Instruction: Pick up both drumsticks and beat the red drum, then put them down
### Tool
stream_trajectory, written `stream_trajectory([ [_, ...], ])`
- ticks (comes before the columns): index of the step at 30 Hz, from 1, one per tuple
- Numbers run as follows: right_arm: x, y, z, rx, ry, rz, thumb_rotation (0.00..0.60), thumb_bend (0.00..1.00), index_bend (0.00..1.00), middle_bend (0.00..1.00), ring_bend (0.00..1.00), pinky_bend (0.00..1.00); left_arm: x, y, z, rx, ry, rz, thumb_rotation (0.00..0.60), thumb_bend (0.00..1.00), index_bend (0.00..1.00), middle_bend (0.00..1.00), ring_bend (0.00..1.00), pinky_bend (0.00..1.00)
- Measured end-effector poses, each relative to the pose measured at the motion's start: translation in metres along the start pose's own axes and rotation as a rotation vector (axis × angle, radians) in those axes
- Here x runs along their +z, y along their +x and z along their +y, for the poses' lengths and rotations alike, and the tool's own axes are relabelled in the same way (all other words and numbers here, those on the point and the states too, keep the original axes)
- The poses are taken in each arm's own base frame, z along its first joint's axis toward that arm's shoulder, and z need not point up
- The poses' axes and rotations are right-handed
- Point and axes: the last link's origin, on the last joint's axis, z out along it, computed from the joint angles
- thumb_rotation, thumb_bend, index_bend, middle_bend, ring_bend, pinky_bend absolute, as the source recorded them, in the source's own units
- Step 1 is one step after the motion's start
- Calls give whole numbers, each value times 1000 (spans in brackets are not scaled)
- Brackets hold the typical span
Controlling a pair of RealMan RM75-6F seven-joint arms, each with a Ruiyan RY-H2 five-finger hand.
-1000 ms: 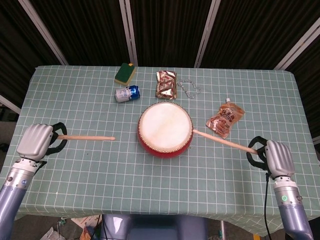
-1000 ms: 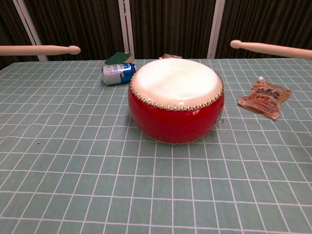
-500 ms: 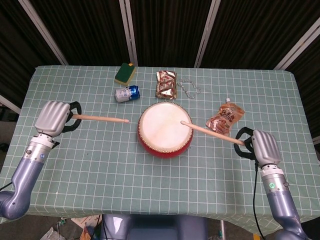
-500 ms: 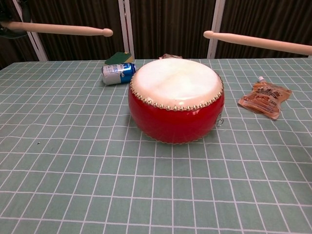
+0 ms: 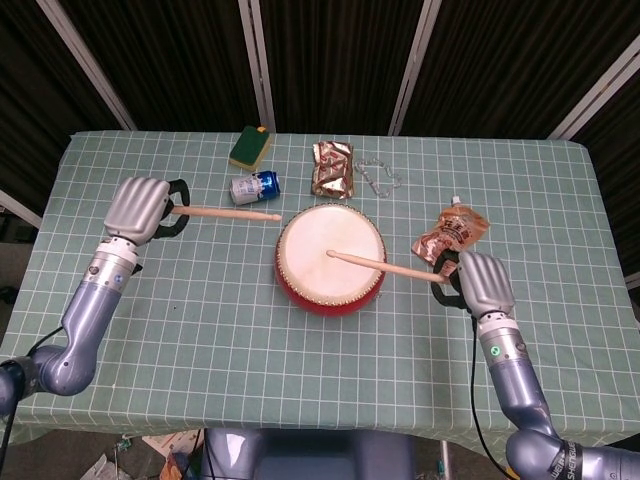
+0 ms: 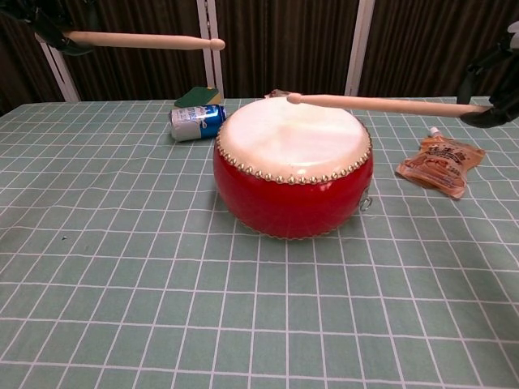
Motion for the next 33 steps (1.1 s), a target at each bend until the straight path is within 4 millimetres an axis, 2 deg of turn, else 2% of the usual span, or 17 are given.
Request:
stream_trajectory([
  [6, 7, 9, -7, 68, 2, 38, 600, 689, 962, 1000, 1000, 1000, 5, 3, 7, -5, -18, 8, 600, 507, 778, 1000, 1000, 1000],
  [15, 14, 47, -20, 307, 57, 140, 600, 688, 963, 1000, 1000, 1000, 6, 11, 9, -11, -36, 18, 600, 507, 778, 1000, 1000, 1000],
  [18, 17, 44, -20, 286, 60, 128, 600, 688, 963, 1000, 1000, 1000, 6, 12, 7, -11, -36, 19, 600, 507, 778, 1000, 1000, 1000],
  [24, 30, 10, -15, 111, 30, 59, 600, 689, 964, 1000, 1000, 1000, 4, 10, 2, -16, -33, 3, 600, 507, 779, 1000, 1000, 1000],
  [27, 38, -5, -10, -47, 8, 34, 600, 688, 966, 1000, 1000, 1000, 3, 7, -3, -17, -28, -10, 600, 507, 778, 1000, 1000, 1000],
  [33, 49, -25, -3, -484, -44, 15, 600, 689, 969, 1000, 1000, 1000, 3, 3, -13, -20, -19, -26, 600, 507, 778, 1000, 1000, 1000],
])
